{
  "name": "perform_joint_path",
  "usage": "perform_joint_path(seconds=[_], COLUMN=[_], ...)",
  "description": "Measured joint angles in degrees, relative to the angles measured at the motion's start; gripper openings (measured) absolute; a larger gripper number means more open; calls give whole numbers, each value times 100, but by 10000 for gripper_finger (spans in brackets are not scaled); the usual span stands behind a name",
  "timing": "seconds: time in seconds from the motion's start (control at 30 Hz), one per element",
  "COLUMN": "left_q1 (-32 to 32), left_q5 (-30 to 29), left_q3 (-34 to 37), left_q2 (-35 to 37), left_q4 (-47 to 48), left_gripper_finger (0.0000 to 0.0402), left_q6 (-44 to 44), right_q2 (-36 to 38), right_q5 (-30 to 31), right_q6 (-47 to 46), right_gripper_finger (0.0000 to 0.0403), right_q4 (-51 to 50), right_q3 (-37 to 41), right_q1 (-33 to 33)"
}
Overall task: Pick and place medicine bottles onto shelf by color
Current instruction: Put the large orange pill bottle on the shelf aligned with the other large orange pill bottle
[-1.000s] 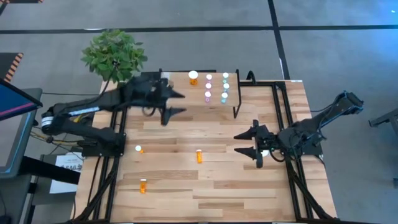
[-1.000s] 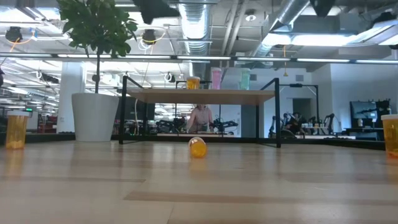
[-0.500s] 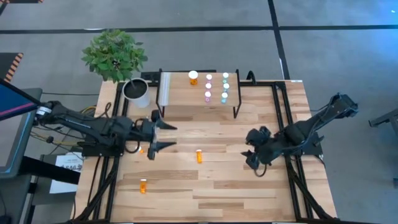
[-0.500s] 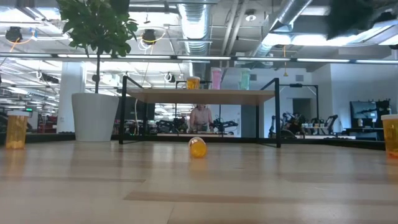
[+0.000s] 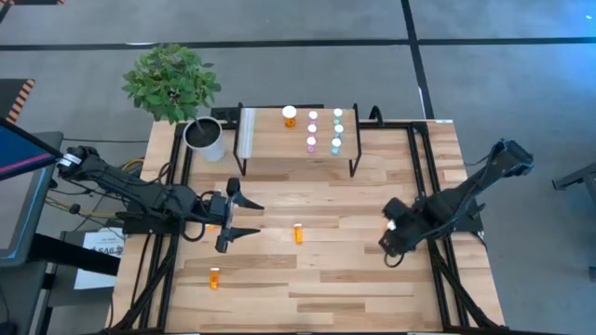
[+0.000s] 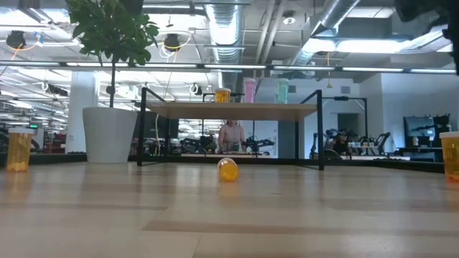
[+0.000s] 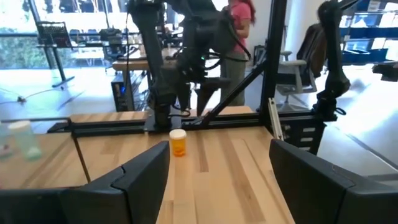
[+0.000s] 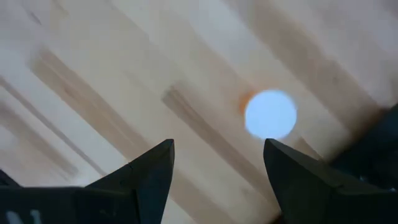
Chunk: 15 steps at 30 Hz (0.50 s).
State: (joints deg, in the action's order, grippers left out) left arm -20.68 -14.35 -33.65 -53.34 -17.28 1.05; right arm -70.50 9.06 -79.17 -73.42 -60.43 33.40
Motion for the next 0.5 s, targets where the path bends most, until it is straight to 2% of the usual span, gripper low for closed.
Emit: perform_joint_path(seconds=[0.13, 0.23, 0.33, 0.5], left_q1=[-20, -20, -20, -20], left_q5=[20, 39, 39, 9], left_q3=[0, 0, 0, 0], left_q2=[0, 0, 0, 0], left_q4=[-36, -42, -47, -64], left_gripper_finger=[265, 265, 265, 265], left_q6=[-31, 8, 42, 110], right_q2=[767, 1096, 1125, 1024], right_q5=[647, 524, 303, 297], right_q6=[-783, -1325, -1479, -1545], right_gripper_finger=[272, 272, 272, 272], right_q4=[-22, 114, 500, 901], right_q3=[405, 1057, 1581, 2065], right_q1=[135, 193, 194, 174])
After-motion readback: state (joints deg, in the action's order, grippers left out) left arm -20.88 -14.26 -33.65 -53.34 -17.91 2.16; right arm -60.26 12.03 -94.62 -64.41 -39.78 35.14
